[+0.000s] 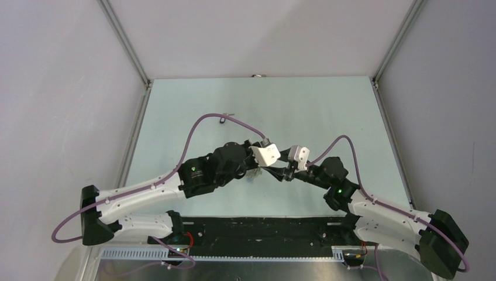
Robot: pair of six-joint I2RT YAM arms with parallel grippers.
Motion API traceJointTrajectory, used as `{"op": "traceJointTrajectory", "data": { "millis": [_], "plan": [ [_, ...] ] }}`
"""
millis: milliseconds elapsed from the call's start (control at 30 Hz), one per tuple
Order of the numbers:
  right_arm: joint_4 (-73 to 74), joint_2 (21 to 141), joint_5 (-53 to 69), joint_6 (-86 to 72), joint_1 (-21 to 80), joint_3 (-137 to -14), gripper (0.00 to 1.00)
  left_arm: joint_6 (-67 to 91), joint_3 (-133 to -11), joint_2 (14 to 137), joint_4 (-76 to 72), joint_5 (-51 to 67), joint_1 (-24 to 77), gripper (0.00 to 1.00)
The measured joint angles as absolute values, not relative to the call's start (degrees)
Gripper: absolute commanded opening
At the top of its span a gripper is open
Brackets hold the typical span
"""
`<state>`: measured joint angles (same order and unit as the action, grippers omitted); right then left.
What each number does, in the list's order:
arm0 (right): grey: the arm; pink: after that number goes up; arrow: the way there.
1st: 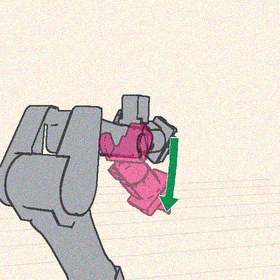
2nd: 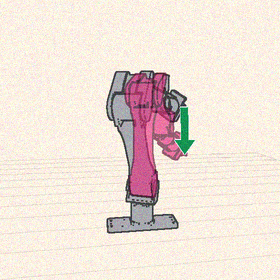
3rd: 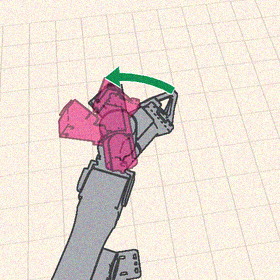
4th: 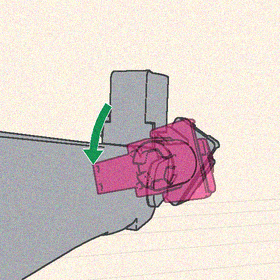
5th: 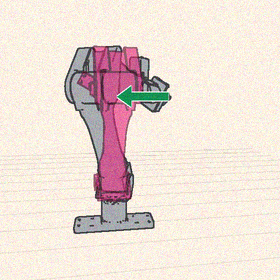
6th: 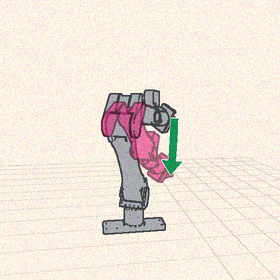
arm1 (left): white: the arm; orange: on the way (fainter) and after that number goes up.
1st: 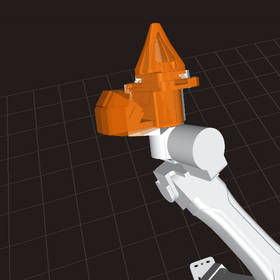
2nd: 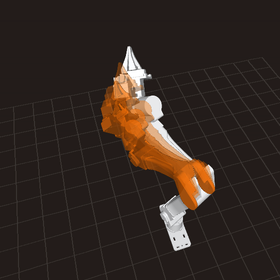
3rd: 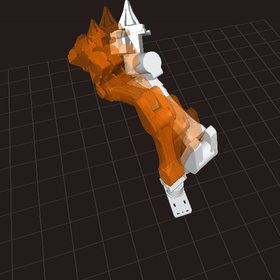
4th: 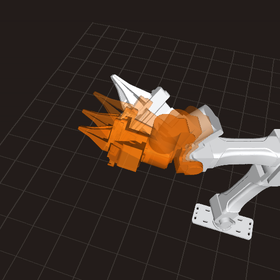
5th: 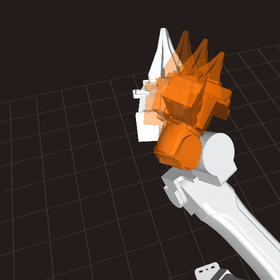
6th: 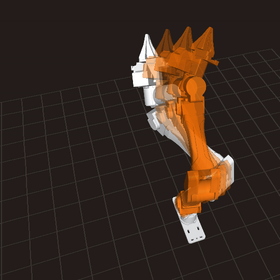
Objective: Remove the keys from the keyring
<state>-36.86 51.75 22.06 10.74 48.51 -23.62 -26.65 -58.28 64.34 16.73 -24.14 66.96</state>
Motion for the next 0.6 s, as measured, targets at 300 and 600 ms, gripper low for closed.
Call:
{"op": "traceJointTrajectory", "data": {
  "millis": [300, 600],
  "plan": [
    [-39.94, 50.28, 16.88, 12.10, 50.02, -20.08, 0.30, -25.93, -58.28, 63.79, 15.88, -20.23, 66.96, 0.00],
    [-43.20, 49.19, 16.10, 12.08, 50.35, -19.51, 0.37, -25.67, -58.28, 63.75, 15.33, -19.07, 66.96, 0.00]
  ]
}}
